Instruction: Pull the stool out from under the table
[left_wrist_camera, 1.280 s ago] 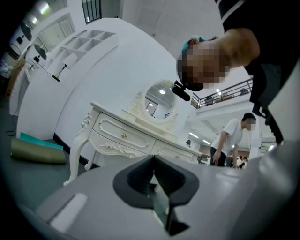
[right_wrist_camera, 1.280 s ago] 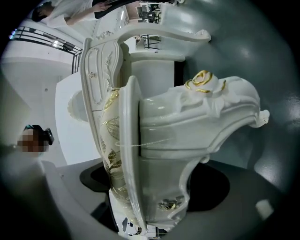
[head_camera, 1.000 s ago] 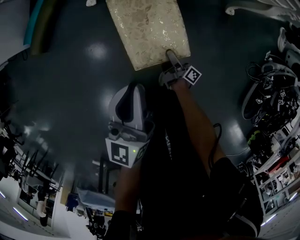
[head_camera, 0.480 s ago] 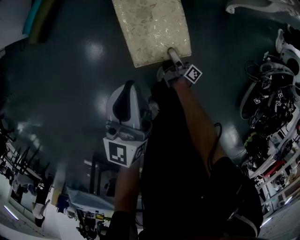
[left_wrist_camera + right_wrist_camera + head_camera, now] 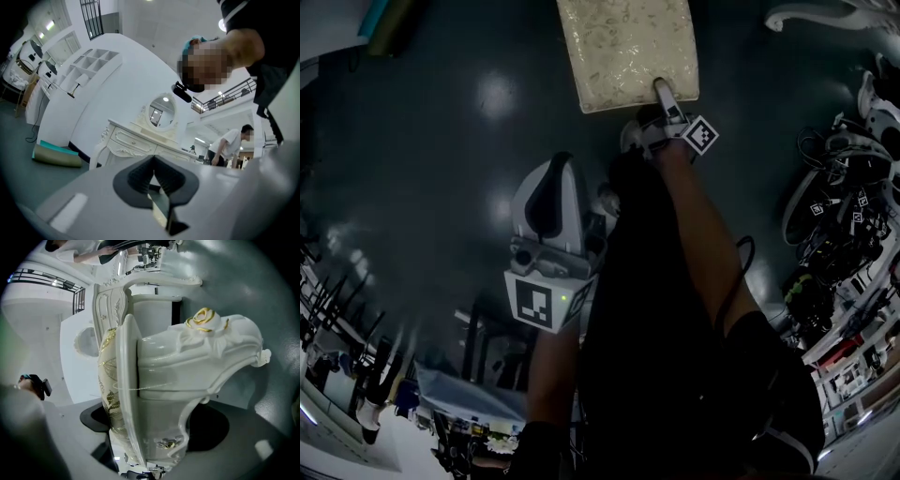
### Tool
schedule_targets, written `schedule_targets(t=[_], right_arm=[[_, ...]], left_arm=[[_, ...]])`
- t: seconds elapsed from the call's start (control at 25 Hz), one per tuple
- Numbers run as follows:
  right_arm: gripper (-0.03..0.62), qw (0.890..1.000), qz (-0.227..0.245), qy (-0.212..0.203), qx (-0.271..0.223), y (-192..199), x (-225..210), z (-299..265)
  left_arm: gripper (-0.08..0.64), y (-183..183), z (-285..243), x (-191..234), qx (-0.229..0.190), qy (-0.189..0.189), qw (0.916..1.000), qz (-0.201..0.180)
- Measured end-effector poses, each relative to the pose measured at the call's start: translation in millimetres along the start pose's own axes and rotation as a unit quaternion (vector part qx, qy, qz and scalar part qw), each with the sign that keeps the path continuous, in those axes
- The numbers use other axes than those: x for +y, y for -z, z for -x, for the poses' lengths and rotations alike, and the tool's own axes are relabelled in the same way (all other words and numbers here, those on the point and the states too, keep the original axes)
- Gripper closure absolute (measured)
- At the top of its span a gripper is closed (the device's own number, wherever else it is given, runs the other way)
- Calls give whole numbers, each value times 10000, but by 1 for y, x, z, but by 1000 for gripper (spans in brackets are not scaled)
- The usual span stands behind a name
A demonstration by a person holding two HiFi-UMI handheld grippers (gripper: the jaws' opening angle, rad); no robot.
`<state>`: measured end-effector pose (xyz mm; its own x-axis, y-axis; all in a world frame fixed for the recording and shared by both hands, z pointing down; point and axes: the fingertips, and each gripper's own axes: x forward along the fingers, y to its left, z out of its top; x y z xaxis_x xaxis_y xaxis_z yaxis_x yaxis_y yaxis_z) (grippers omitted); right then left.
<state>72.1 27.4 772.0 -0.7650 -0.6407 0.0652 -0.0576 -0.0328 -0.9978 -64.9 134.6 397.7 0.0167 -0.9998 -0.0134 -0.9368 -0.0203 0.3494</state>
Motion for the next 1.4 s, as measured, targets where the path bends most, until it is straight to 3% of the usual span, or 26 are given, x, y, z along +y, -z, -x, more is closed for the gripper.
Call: schedule_targets(t=[0.4, 0.68, 1.4], right_arm=[[133, 9994, 35, -94, 335, 24, 0, 35], [133, 9961, 80, -116, 877, 29, -5, 64], [133, 9719, 123, -126, 2347, 43, -7, 77]], left_arm=[[550, 8, 47, -23, -74, -175, 9998, 100], [551, 21, 69, -50, 18, -296, 9996, 6], [551, 29, 88, -67, 48, -510, 9986, 141]])
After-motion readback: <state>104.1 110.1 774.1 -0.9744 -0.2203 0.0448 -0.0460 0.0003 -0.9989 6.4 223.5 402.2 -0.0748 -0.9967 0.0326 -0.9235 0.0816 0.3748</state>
